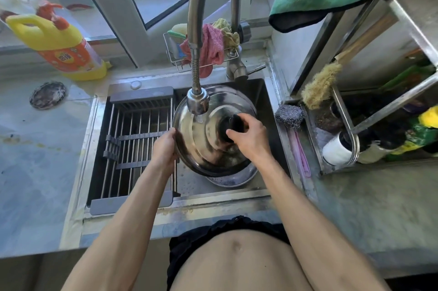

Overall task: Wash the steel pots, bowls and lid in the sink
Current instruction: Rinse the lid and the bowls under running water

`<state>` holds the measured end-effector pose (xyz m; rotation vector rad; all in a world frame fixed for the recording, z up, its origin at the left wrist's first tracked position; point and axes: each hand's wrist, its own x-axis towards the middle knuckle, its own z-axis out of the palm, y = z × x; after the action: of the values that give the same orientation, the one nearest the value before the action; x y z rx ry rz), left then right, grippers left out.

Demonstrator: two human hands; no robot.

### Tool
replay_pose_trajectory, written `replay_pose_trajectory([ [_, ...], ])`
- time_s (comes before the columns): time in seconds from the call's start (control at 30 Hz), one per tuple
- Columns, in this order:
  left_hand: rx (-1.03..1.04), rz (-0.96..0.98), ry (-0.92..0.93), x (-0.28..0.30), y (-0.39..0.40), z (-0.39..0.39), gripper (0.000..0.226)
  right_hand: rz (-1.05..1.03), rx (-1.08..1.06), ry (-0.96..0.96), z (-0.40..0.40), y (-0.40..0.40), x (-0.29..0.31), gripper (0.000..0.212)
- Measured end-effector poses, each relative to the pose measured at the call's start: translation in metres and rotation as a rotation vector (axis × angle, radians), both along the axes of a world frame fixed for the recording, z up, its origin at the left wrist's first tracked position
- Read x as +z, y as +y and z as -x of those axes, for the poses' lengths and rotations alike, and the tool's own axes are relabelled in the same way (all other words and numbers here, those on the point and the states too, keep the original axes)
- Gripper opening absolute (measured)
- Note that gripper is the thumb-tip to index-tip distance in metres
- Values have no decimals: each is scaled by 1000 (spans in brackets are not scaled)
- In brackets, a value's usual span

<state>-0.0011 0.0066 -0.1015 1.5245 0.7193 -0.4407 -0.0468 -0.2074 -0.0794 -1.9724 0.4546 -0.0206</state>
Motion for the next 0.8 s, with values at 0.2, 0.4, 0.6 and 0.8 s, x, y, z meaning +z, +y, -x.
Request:
replay_pose_trajectory([
  [0.2,-35,-42,-14,6,-6,-3,27,75,136,-36,6,2,1,47],
  [0.4,17,6,45,3,-11,10,22,60,152,-57,7,3,1,49],
  [0.6,109,118,122,-11,-17,30,24,15,86,-103,2,8,-1,41],
  [0.8,51,118,161,-3,-23,48,41,-13,104,-58,-2,14,-1,45],
])
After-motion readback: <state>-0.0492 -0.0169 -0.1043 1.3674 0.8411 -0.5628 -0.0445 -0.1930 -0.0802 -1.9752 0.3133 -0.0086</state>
